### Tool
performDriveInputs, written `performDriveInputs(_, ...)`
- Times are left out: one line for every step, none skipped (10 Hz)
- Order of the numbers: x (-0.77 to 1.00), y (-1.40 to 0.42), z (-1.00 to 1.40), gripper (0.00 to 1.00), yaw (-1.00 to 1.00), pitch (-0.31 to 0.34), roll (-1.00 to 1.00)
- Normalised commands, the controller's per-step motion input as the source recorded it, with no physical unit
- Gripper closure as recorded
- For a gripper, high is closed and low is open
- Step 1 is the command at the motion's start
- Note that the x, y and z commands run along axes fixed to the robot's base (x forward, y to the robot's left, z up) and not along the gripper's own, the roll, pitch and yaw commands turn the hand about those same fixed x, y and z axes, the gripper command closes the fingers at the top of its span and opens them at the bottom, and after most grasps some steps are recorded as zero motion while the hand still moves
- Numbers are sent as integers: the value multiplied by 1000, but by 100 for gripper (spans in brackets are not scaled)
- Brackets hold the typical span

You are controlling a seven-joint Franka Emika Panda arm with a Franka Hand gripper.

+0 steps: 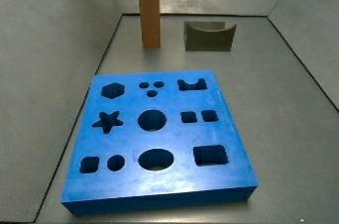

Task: Pick up the arch object. Move up. Place the arch object on the fixture. Regrasp the arch object. Rotate the arch object. Move to above the board. Insert the arch object.
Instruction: Rotate the arch object.

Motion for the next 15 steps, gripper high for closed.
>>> performDriveInputs(2, -7, 236, 0, 7, 66, -100)
performDriveInputs(0, 0, 0, 0, 1000, 11, -19)
performDriveInputs(15, 6, -69, 0, 1000, 9, -18)
performDriveInputs(22, -1, -54, 0, 1000, 8, -17)
performDriveInputs(26, 2, -38, 0, 1000, 7, -18)
performDriveInputs(27, 2, -36, 0, 1000, 8, -18)
performDriveInputs(29, 2, -32, 0, 1000, 8, -19)
performDriveInputs(30, 2, -30, 0, 1000, 8, -20)
performDriveInputs(31, 2, -28, 0, 1000, 8, -21)
performDriveInputs(31, 3, -27, 0, 1000, 8, -23)
performDriveInputs(31, 3, -25, 0, 1000, 9, -24)
performDriveInputs(32, 2, -25, 0, 1000, 10, -26)
performDriveInputs(32, 2, -24, 0, 1000, 10, -28)
performDriveInputs(32, 2, -24, 0, 1000, 11, -30)
performDriveInputs(32, 2, -23, 0, 1000, 12, -34)
